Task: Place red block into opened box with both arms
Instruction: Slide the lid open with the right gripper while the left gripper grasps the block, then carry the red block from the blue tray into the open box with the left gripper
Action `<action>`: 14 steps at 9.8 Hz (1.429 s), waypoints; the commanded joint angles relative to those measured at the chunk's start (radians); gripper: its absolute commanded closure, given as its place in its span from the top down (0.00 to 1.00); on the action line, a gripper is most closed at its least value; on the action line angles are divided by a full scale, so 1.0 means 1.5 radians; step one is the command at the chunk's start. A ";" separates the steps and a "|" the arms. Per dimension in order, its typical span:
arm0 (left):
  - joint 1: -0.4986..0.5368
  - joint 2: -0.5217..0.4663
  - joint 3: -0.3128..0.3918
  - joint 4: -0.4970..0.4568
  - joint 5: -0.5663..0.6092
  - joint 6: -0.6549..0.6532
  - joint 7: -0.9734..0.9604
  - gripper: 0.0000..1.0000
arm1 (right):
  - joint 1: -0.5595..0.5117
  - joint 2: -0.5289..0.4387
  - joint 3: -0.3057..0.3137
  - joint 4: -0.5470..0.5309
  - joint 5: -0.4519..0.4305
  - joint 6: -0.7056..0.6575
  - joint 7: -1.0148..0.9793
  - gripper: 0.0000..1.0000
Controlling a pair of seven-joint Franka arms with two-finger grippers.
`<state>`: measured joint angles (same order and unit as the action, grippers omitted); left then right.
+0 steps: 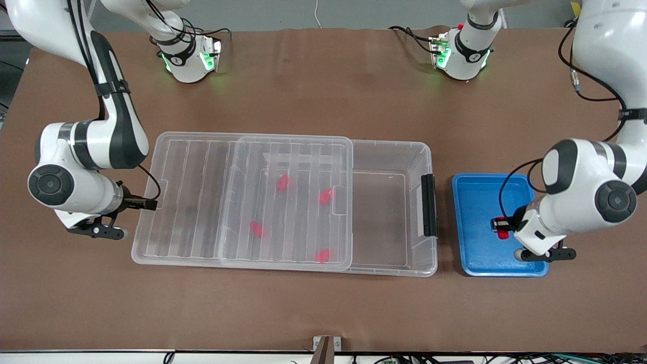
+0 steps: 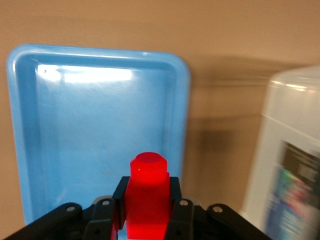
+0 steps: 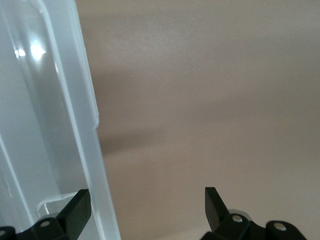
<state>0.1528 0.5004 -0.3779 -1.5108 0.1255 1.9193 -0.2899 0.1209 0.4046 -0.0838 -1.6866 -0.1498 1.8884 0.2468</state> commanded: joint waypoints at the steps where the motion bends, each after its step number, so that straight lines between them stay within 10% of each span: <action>1: -0.007 -0.017 -0.099 -0.025 0.012 -0.020 -0.148 0.00 | -0.019 -0.014 0.008 -0.008 -0.020 -0.006 -0.027 1.00; 7: -0.135 0.108 -0.143 -0.030 0.102 0.041 -0.283 0.01 | -0.026 -0.016 0.012 0.113 -0.010 -0.095 -0.025 1.00; 14: -0.150 0.253 -0.141 -0.032 0.237 0.222 -0.274 0.08 | -0.075 -0.282 0.009 0.100 0.125 -0.292 -0.024 1.00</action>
<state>-0.0682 0.8309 -0.5938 -1.5592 0.4488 2.1999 -0.7060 0.0385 0.0461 -0.0833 -1.4618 0.0202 1.4602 0.2124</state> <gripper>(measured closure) 0.648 0.000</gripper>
